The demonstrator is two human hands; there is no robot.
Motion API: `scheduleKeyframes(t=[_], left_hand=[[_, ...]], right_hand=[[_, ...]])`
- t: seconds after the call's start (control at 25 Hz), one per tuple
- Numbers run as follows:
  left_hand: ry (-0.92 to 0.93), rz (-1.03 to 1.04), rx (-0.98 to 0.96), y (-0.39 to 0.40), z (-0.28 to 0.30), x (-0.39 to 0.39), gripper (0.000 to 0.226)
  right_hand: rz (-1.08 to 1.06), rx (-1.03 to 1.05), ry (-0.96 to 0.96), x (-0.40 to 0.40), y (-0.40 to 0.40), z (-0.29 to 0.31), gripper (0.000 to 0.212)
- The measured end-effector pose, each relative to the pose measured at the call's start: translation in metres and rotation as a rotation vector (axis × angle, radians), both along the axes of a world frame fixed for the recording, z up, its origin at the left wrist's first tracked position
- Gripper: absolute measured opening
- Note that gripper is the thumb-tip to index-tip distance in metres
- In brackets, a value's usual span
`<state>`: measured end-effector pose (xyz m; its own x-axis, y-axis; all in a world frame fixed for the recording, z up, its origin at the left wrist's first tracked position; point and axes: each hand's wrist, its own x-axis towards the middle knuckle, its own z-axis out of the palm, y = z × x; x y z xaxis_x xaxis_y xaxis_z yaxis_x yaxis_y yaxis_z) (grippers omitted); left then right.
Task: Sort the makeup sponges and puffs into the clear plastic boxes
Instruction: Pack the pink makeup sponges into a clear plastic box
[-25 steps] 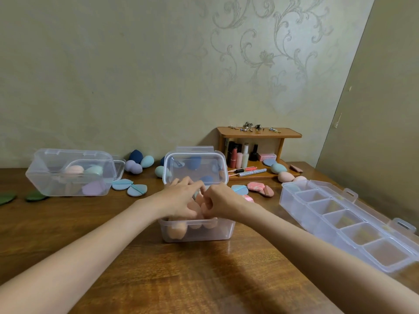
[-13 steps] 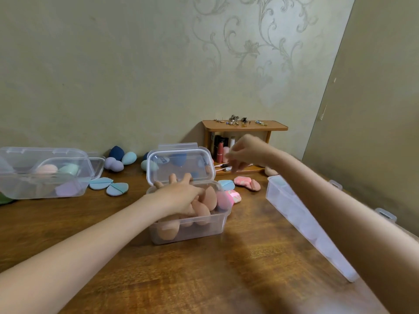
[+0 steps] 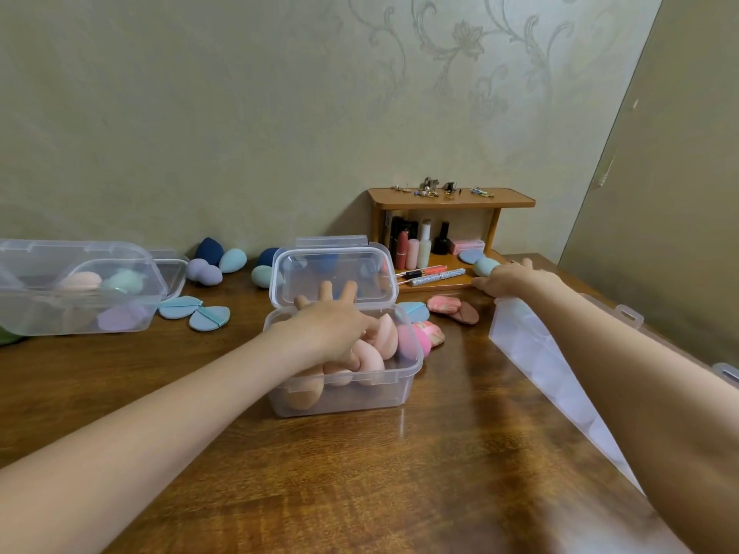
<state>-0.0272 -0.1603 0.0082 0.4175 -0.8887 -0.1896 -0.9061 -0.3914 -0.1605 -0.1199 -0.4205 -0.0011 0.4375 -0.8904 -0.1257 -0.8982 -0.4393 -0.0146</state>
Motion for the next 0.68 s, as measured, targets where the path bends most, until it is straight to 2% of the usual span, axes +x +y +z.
scheduleKeyframes(t=[0.16, 0.28, 0.4, 0.48, 0.56, 0.68], left_hand=[[-0.017, -0.015, -0.026, 0.002, -0.003, 0.0, 0.037], [0.002, -0.004, -0.027, 0.004, -0.001, -0.003, 0.038], [-0.001, 0.006, -0.008, 0.002, 0.001, -0.004, 0.039], [0.003, 0.012, 0.022, -0.001, 0.003, -0.005, 0.04], [0.01, 0.021, 0.053, -0.004, 0.005, -0.004, 0.042], [0.003, 0.031, 0.077, -0.008, 0.006, -0.004, 0.043]], right_hand=[[0.161, -0.05, -0.017, -0.002, 0.01, 0.003, 0.051], [0.256, -0.054, -0.069, -0.001, 0.019, 0.005, 0.024], [0.219, -0.147, -0.206, -0.002, 0.009, 0.009, 0.026], [0.134, -0.156, -0.143, -0.007, -0.002, 0.008, 0.032], [0.026, -0.065, -0.046, -0.009, -0.012, 0.004, 0.047], [-0.098, 0.136, -0.1, -0.006, -0.02, -0.003, 0.066]])
